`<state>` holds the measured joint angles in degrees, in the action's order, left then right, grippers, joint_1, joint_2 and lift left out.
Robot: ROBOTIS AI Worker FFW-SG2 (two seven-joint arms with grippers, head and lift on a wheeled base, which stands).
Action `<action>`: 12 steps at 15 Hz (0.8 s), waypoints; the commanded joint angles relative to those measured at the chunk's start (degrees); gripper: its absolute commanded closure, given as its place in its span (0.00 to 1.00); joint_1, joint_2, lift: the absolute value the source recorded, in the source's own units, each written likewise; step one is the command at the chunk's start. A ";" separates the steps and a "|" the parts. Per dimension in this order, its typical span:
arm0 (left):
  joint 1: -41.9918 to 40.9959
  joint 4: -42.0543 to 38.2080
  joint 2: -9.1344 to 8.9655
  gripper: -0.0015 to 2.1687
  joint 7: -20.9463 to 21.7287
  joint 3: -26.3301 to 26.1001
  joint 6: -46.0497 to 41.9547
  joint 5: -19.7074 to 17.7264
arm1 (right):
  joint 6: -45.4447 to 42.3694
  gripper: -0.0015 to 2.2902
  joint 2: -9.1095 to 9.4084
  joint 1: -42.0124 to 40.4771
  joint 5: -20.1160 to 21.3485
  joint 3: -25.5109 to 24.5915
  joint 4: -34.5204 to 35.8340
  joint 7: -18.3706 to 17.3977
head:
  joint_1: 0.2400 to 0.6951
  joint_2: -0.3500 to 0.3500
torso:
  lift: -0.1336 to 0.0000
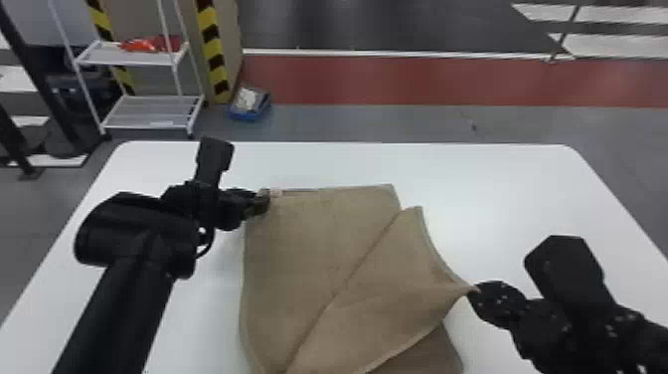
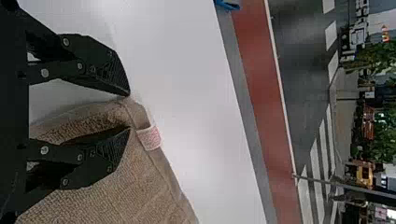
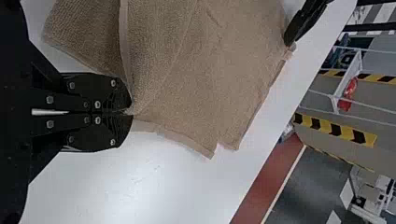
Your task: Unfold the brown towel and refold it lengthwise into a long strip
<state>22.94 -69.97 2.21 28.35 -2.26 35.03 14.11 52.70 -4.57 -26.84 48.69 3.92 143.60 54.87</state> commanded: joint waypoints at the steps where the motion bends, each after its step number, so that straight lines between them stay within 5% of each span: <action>1: 0.00 0.10 -0.10 0.78 -0.93 -0.46 -0.09 0.04 | 0.00 0.62 0.00 0.30 -0.88 -0.84 -0.08 -0.12 | 1.00 0.44 | 0.08; 2: 0.00 0.01 -0.37 0.99 -2.43 -0.55 0.09 0.13 | 0.18 0.62 0.09 1.09 -1.06 -1.46 -0.52 -0.29 | 1.00 0.43 | 0.08; 8: -0.97 -4.03 -0.19 0.99 -5.68 3.06 2.02 -0.49 | 0.18 0.62 0.53 18.05 -2.20 -9.28 -15.55 -1.43 | 1.00 0.41 | 0.08; 12: -5.63 -12.64 0.07 0.99 -5.68 8.50 6.76 -1.10 | -0.35 0.62 0.44 21.66 -3.52 -14.03 -18.97 -1.35 | 1.00 0.38 | 0.08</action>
<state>19.60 -78.98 2.23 22.68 4.36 40.94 12.96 52.63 -4.05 -5.70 45.94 -8.43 125.23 53.49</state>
